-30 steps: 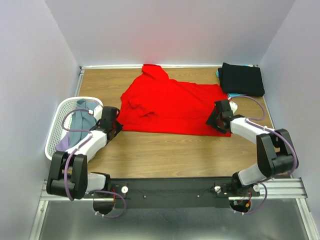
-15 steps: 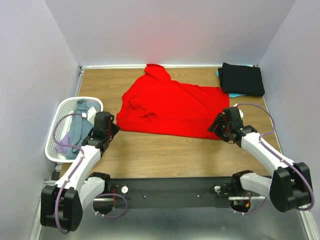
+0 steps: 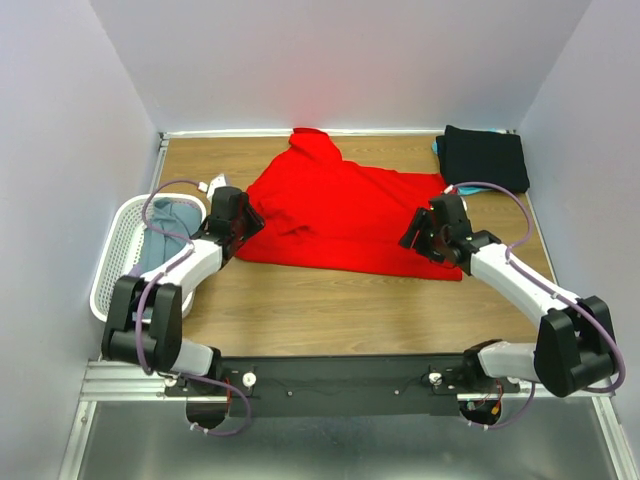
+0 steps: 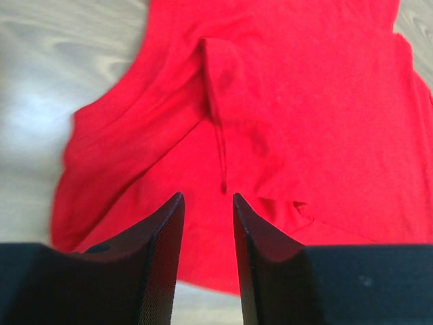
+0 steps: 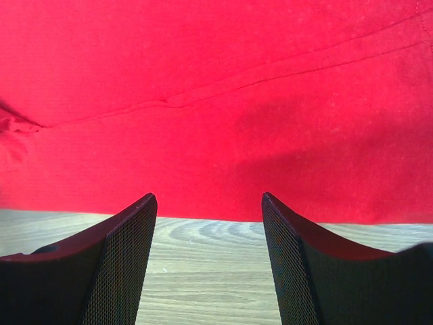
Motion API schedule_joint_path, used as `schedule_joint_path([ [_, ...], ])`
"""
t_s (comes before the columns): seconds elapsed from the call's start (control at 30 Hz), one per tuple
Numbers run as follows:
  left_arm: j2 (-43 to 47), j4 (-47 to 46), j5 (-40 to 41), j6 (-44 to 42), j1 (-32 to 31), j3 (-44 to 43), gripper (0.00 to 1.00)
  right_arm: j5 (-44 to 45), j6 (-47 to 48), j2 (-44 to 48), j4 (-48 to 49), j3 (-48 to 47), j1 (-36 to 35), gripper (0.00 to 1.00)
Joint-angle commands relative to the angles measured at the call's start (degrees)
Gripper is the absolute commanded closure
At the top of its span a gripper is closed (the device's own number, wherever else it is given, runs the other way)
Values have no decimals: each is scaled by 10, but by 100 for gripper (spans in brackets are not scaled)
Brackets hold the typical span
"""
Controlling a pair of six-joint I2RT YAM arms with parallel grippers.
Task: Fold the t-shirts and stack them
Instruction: Fold the tshirt
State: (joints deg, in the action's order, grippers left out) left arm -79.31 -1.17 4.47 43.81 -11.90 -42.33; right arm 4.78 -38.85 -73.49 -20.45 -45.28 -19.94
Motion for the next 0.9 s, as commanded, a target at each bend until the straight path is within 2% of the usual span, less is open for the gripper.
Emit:
schedule_joint_path([
  [0.0, -49, -73, -33, -25, -4, -26, 54, -18, 24, -5, 23, -11, -4, 30],
  [0.07, -74, -104, -42, -27, -4, -32, 53, -17, 28, 1, 29, -4, -5, 30],
  [0.5, -192, -141, -42, -14, -4, -83, 49, -28, 54, 7, 44, 15, -5, 29],
  [0.87, -229, -171, -59, -17, -5, -96, 47, -29, 57, -2, 55, 15, -5, 29],
])
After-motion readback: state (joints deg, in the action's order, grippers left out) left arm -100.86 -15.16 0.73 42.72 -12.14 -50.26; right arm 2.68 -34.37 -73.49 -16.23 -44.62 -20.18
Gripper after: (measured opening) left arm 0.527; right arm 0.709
